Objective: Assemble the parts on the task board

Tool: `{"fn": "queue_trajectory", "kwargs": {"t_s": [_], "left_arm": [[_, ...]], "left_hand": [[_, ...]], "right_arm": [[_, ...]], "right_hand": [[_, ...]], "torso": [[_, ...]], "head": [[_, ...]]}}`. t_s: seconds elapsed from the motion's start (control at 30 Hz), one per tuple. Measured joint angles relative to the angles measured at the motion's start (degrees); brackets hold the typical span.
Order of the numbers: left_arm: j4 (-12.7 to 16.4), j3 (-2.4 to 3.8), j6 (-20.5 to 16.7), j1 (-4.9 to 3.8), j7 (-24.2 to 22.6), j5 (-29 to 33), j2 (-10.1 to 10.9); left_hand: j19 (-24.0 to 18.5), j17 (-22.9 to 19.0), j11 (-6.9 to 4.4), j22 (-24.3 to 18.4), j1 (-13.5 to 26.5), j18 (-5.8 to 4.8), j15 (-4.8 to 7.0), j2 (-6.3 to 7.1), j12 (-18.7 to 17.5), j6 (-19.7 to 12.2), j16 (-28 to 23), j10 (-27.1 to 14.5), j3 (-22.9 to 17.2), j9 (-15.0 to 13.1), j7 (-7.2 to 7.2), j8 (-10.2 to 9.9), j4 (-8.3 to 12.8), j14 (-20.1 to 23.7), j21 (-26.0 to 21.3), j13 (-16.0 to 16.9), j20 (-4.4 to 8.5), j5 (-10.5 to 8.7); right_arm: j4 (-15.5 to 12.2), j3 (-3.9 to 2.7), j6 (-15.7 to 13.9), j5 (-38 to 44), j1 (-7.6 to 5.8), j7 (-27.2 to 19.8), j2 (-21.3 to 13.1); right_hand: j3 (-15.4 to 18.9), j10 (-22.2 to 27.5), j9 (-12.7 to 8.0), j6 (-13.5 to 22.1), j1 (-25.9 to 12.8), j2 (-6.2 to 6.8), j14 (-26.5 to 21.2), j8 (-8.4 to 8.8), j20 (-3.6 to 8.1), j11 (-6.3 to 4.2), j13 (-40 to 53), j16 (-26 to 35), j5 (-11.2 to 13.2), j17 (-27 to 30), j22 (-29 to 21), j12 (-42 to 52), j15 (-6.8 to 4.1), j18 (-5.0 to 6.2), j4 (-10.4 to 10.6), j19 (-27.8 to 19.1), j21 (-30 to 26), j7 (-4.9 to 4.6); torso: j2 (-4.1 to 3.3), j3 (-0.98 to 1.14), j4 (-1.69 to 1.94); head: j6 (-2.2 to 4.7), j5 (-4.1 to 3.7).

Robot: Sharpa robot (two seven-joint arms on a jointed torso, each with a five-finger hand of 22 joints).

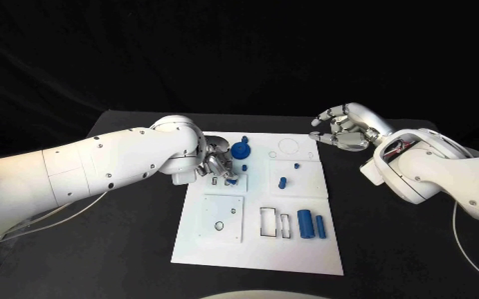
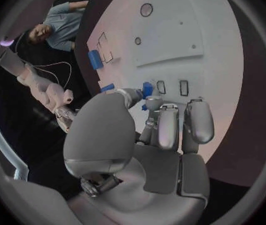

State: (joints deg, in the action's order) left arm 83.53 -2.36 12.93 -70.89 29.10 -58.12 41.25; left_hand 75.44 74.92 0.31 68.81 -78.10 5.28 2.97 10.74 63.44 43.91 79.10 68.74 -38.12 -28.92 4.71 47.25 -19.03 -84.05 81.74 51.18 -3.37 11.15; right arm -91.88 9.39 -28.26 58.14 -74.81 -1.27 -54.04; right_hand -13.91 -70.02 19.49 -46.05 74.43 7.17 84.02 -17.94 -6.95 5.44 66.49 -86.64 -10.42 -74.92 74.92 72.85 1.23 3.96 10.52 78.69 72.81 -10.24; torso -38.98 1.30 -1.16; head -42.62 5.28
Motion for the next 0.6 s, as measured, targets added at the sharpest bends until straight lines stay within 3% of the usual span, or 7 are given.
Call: {"fn": "queue_trajectory", "kwargs": {"t_s": [0.23,0.4,0.47,0.53,0.6], "left_arm": [[0.68,0.01,-2.01,0.02,0.01,2.42,1.56],[1.55,0.02,-4.00,0.05,0.01,3.58,2.86],[2.09,0.01,-4.94,0.09,0.01,3.80,3.31],[2.52,-0.02,-5.75,0.12,0.01,3.80,3.59],[3.05,-0.15,-6.70,0.20,0.00,3.59,3.88]], "left_hand": [[0.54,0.00,-0.19,0.88,1.15,0.00,0.00,0.51,1.09,-0.01,0.22,1.23,-0.89,0.00,0.02,0.45,0.08,0.00,0.41,1.38,0.08,0.00],[1.35,0.00,-0.47,1.94,2.85,-0.10,0.23,2.21,2.88,0.38,0.22,2.96,-2.09,-0.01,-0.35,1.21,0.24,0.20,0.81,3.52,0.49,0.24],[1.57,0.00,-0.73,2.44,3.98,-0.92,0.41,2.87,3.66,0.58,0.22,3.77,-2.93,-0.02,-0.54,1.64,0.54,0.01,1.08,4.53,0.71,0.85],[2.07,0.00,-1.00,2.97,4.84,-0.92,0.54,3.63,4.35,1.09,0.22,4.35,-4.15,-0.06,-0.65,1.88,0.81,0.14,1.37,5.39,0.81,1.01],[2.21,0.00,-1.12,3.39,5.68,-0.92,0.81,3.99,4.67,1.11,0.22,4.60,-4.76,-3.47,-0.65,2.14,1.21,0.01,1.48,5.92,0.95,1.31]], "right_arm": [[0.28,0.00,-0.24,-0.81,0.00,-0.14,0.01],[0.33,0.00,-0.44,-1.24,0.01,-0.23,-0.05],[0.38,0.00,-0.51,-1.37,0.01,-0.27,-0.07],[0.43,0.01,-0.57,-1.46,0.01,-0.30,-0.07],[0.48,0.01,-0.62,-1.56,0.02,-0.35,-0.07]], "right_hand": [[0.00,0.00,0.02,0.00,0.00,0.00,0.00,0.00,-0.03,0.00,0.00,0.34,-0.12,0.00,0.00,0.00,0.00,-0.01,0.32,-0.45,-0.94,0.00],[0.00,0.00,0.02,0.00,0.00,0.00,0.00,0.00,-0.03,0.00,-0.01,0.34,-0.12,0.01,-0.01,0.00,0.00,0.00,0.32,-0.45,-0.94,0.00],[0.00,0.00,0.02,0.00,0.00,0.00,0.00,0.00,-0.03,0.00,-0.01,0.34,-0.12,0.01,-0.01,0.00,0.00,-0.01,0.32,-0.45,-0.94,0.00],[0.00,0.00,0.02,0.00,0.00,0.00,0.00,0.00,-0.03,0.00,-0.01,0.34,-0.12,0.01,-0.01,0.00,0.00,-0.01,0.32,-0.45,-0.94,0.00],[0.00,0.00,0.02,0.00,0.00,0.00,0.00,0.00,-0.03,0.00,-0.08,0.34,-0.12,0.01,-0.01,0.00,0.00,-0.01,0.32,-0.45,-0.94,0.00]], "torso": [[-0.01,0.03,0.04],[-0.01,0.03,0.12],[0.01,0.03,0.14],[0.02,0.03,0.18],[0.03,0.03,0.18]], "head": [[-0.01,0.09],[-0.16,-0.01],[-0.24,-0.01],[-0.32,0.01],[-0.40,0.11]]}}
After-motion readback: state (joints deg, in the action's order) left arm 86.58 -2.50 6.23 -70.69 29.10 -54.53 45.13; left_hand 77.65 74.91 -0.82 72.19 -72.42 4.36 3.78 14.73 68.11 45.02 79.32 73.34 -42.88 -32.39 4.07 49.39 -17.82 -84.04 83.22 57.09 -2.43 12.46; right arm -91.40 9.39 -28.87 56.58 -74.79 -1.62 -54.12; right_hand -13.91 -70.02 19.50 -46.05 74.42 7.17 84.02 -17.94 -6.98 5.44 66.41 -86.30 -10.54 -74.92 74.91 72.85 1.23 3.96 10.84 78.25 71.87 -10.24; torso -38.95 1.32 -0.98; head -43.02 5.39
